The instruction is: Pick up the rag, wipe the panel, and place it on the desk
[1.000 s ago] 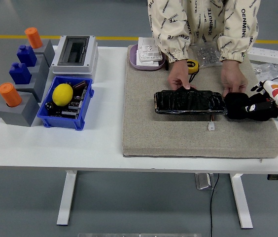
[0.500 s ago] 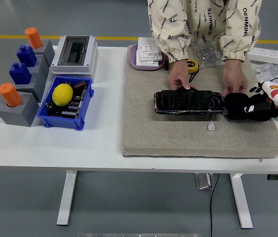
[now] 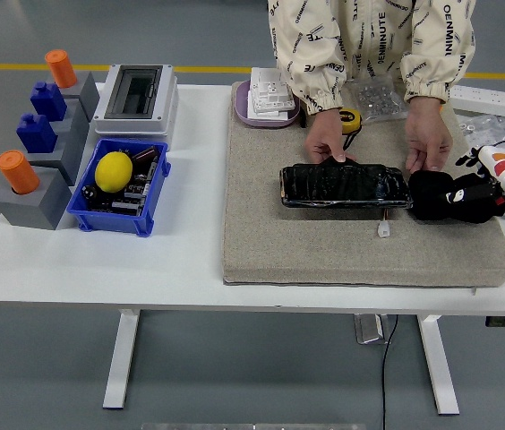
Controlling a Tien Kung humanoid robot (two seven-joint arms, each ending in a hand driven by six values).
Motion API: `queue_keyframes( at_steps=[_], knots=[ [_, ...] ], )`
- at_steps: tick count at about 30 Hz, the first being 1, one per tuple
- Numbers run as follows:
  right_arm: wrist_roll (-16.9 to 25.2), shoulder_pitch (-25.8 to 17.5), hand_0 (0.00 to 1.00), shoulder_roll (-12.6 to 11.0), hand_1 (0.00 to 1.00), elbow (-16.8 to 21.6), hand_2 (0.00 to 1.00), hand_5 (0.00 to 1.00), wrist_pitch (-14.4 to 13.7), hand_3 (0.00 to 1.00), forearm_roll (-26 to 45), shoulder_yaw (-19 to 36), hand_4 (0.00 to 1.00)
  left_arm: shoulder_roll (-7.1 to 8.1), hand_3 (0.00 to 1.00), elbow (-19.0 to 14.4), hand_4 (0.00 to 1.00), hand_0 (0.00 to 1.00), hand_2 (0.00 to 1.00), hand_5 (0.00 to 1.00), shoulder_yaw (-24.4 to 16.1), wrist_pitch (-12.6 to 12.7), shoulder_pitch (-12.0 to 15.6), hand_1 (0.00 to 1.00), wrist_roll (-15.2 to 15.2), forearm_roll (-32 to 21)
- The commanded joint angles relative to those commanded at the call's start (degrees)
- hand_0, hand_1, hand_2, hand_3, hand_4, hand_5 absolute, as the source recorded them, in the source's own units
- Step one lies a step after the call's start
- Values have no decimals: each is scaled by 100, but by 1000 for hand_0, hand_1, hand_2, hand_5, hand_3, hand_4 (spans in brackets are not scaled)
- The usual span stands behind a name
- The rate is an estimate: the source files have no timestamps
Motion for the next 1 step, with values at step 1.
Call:
queue_keyframes(
  at_steps=[1],
  knots=[
    [0, 3, 738, 0, 676, 1, 767, 522, 1, 749, 0, 3, 998, 0, 628, 0, 694, 725, 767, 581, 3, -1, -3, 716, -1, -1]
  ],
)
